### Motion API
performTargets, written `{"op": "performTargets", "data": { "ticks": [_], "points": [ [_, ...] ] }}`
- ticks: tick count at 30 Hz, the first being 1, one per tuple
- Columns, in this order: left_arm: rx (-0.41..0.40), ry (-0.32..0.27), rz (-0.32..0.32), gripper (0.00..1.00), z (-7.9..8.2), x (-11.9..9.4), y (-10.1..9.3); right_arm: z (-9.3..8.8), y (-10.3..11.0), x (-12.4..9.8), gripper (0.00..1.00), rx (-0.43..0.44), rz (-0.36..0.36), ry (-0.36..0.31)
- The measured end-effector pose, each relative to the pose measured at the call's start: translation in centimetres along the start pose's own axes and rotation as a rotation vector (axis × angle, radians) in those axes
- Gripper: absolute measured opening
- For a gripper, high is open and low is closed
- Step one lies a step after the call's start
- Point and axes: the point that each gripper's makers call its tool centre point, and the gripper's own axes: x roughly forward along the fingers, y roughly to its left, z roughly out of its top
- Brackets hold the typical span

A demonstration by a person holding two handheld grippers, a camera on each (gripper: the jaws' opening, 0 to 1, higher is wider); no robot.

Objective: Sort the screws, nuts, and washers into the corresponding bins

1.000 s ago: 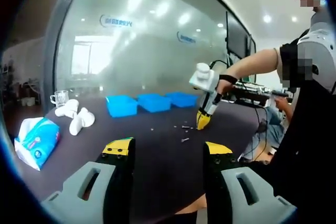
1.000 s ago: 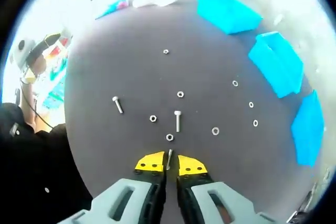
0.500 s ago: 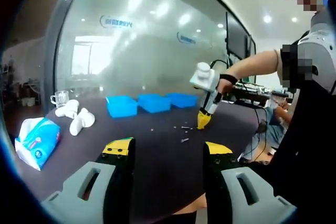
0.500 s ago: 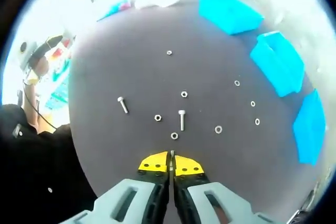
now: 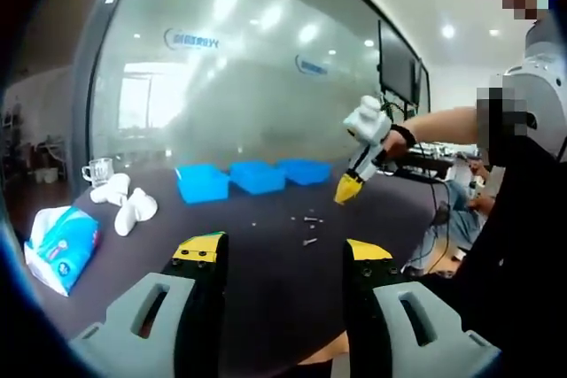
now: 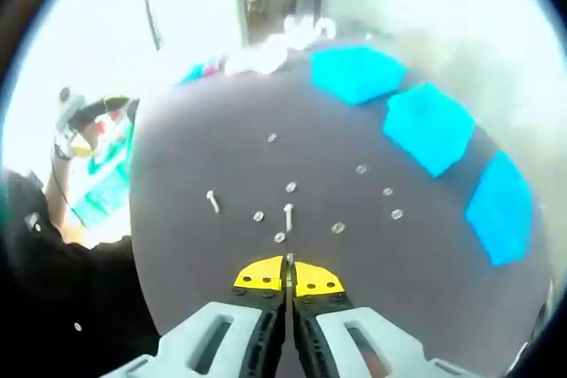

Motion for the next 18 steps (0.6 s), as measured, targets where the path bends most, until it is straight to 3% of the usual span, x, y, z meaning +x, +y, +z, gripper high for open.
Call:
{"op": "performTargets", "data": {
  "ticks": [4, 6, 8, 14, 18],
  "points": [
    [-0.002, 0.0, 0.011, 0.51, 0.1, 0.2, 0.1, 1.1, -0.9, -2.0, 0.0, 0.083, -0.044, -0.159],
    [-0.002, 0.0, 0.013, 0.51, 0.2, 0.3, 0.2, 1.4, -1.6, -3.5, 0.0, 0.064, -0.115, -0.256],
    [-0.006, -0.001, 0.014, 0.51, 0.3, 0.3, 0.2, 1.8, -1.7, -4.8, 0.0, 0.102, -0.142, -0.353],
    [-0.004, -0.002, 0.014, 0.51, 0.6, 0.5, 0.1, 1.5, -1.6, -7.8, 0.0, 0.182, -0.195, -0.503],
    [-0.008, -0.013, 0.012, 0.51, 0.9, 0.6, 0.0, 1.5, -1.5, -9.5, 0.0, 0.16, -0.247, -0.606]
  ]
}}
